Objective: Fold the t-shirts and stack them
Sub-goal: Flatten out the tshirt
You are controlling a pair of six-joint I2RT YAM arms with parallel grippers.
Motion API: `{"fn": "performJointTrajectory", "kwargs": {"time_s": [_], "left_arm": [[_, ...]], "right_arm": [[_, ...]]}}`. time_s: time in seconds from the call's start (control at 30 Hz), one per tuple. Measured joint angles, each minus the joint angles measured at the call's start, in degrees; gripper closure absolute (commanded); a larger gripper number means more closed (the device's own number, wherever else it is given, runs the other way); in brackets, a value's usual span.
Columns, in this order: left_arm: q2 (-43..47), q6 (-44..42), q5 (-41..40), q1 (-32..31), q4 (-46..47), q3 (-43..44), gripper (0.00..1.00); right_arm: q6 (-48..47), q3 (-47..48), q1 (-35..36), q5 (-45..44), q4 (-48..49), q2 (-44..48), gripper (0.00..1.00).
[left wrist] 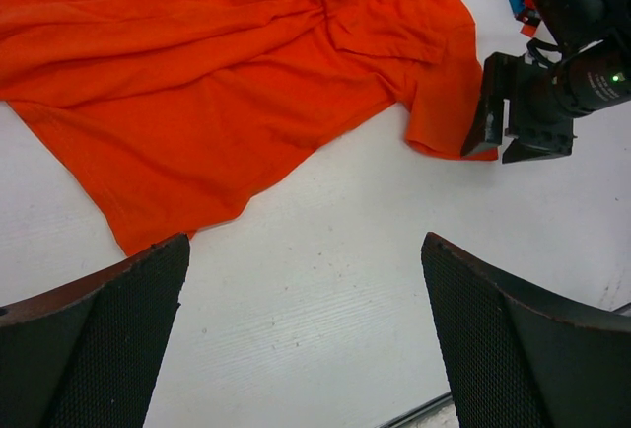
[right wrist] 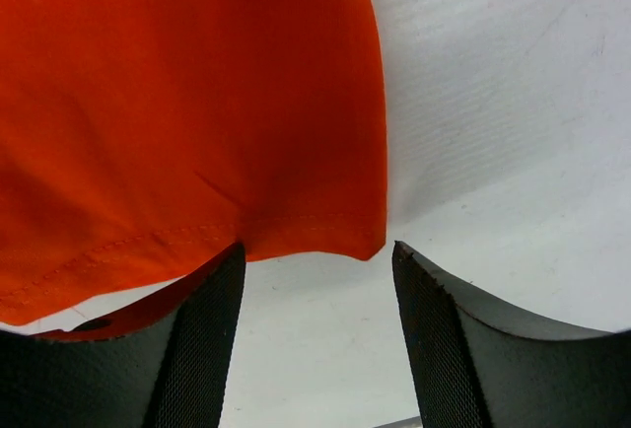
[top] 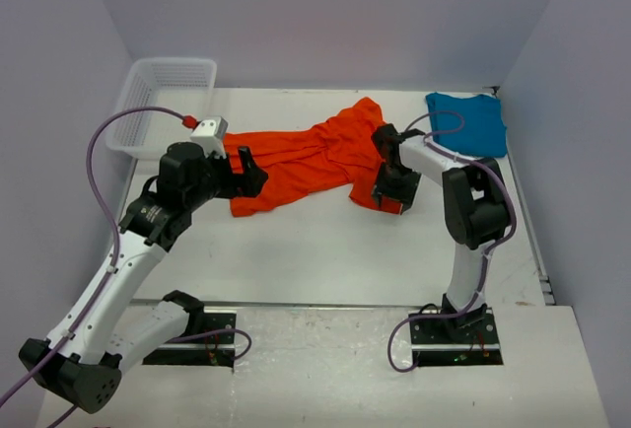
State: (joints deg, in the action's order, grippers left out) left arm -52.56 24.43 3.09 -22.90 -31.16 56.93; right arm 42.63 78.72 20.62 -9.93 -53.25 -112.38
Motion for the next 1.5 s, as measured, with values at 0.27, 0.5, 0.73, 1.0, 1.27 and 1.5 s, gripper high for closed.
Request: {"fn": "performJointTrajectory", "kwargs": {"time_s": [0.27, 0.5, 0.73, 1.0, 1.27, 1.5], "left_arm": [[0.94, -0.70, 0.76, 0.00, -1.38, 2.51, 0.00], [1.57, -1.73, 0.76, 0.00, -2.47, 5.25, 0.00], [1.84, -1.70, 0.79, 0.00, -2.91, 5.44, 0.00], [2.45, -1.73, 0.74, 0.00, -3.69, 5.44, 0.00], [2.45, -1.70, 0.50, 0.00, -4.35, 5.20, 0.01], [0.02, -0.55, -3.37, 0.00, -4.52, -0.57, 0.00]], "right_arm": [[1.44, 3.34, -1.42, 0.50, -1.31, -2.80, 0.43], [2.60, 2.86, -2.43, 1.99, -1.40, -2.75, 0.43], [3.34, 2.25, -2.36, 6.27, -1.16, -2.75, 0.59], [4.00, 0.04, -2.43, 10.27, 1.20, -2.12, 0.86], [4.28, -2.47, -1.92, 12.28, 3.15, -0.39, 1.00], [3.54, -3.85, 0.90, 9.31, 4.63, 1.57, 1.00]]}}
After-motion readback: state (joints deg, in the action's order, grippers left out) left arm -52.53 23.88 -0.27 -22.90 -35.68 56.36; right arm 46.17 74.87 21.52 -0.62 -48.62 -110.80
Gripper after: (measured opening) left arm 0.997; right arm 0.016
